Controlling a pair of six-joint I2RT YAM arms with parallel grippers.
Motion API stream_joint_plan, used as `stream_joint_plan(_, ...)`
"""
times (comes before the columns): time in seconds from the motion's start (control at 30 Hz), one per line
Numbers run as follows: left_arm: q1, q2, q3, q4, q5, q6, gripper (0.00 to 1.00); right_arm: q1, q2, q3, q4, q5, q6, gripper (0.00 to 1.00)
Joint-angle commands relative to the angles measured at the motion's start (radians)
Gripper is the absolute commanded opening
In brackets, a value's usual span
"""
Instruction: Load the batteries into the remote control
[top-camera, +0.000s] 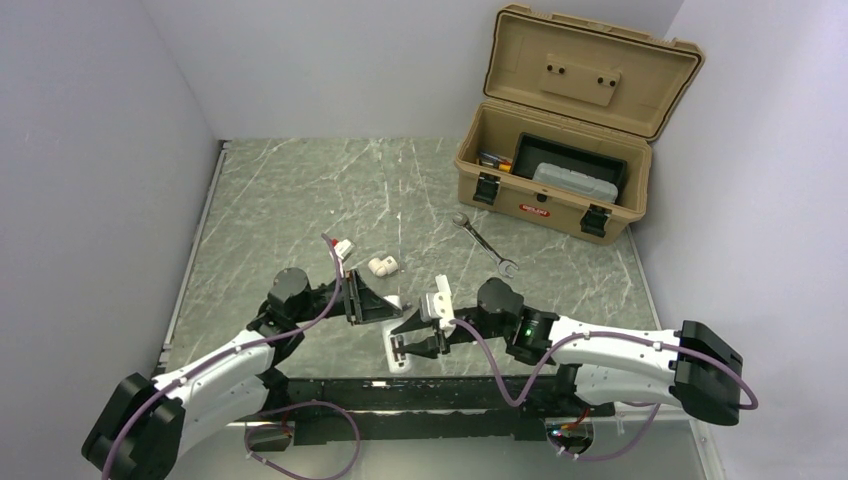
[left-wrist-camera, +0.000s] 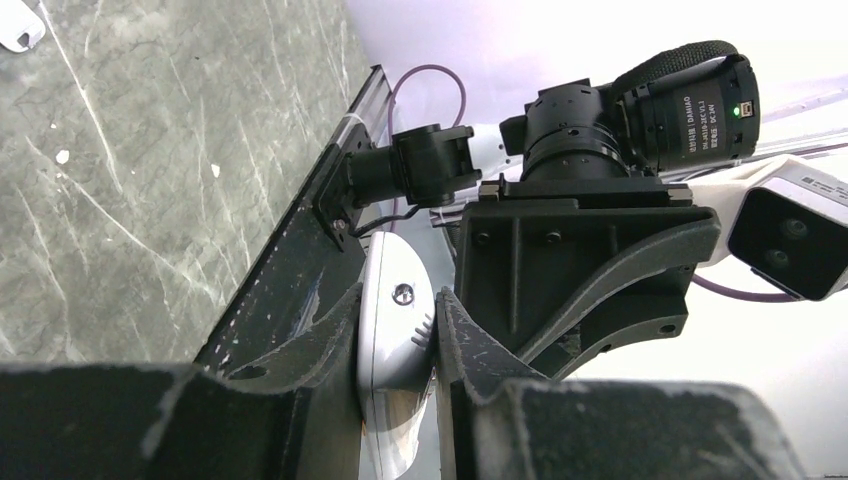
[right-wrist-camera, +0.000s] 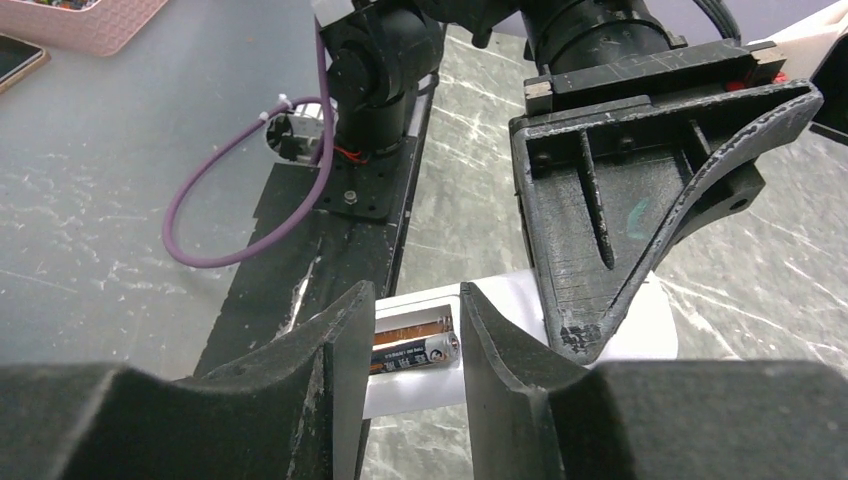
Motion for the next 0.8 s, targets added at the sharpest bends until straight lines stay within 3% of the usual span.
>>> stream_joint_plan(0.0, -0.006, 0.007, -0.007, 0.108, 0.018, -0.031, 0.0, -0.008, 0.0, 0.036, 0.057, -0.047, 0.005, 0.38)
stream_joint_plan(0.77, -0.008, 0.052, -0.016, 0.265, 0.04, -0.122, 0.0, -0.019, -0.023, 0.009, 0.016, -0.067, 0.005, 0.26)
